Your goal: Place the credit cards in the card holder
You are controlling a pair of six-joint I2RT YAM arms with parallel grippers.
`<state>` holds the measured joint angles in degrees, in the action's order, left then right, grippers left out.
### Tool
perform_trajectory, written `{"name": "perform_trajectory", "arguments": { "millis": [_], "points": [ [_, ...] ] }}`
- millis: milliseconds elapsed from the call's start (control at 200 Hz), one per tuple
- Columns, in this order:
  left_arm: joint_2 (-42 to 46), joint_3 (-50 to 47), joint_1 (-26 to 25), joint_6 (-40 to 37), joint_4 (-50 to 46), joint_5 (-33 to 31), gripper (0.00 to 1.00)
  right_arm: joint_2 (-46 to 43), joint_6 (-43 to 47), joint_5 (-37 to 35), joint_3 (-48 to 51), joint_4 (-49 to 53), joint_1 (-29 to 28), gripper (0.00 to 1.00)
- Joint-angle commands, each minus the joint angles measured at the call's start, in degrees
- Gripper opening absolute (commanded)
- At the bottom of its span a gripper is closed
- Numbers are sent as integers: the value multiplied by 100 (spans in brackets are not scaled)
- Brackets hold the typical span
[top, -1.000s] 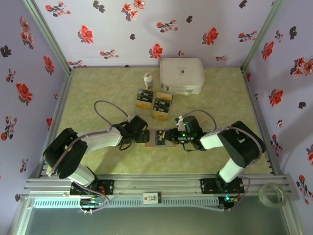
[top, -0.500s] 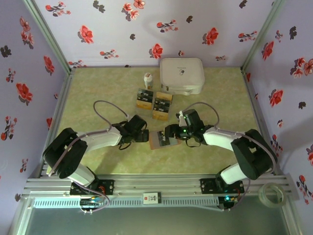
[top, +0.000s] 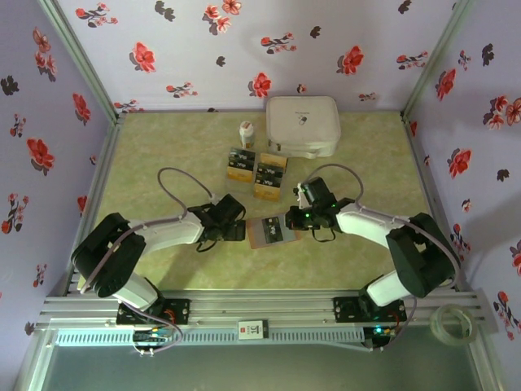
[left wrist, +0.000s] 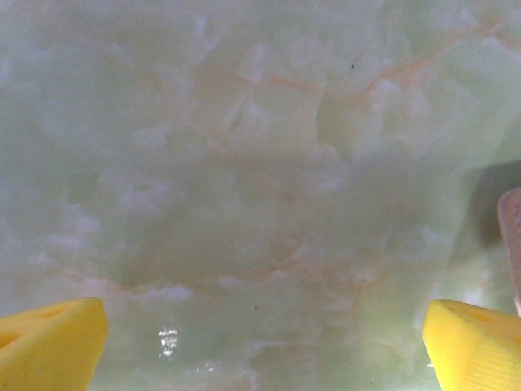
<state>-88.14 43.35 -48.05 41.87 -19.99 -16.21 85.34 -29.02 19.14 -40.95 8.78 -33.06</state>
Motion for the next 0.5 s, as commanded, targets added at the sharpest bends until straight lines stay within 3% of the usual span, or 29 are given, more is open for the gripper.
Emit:
{"name": "perform_trajectory", "arguments": {
  "millis": [0, 495],
  "points": [
    [64, 147, -127, 92, -419, -350, 100, 175, 244, -295, -245, 291, -102, 5],
    [-410, 518, -213, -91, -542, -376, 100, 774, 292, -490, -598, 353, -448, 5]
  ]
}}
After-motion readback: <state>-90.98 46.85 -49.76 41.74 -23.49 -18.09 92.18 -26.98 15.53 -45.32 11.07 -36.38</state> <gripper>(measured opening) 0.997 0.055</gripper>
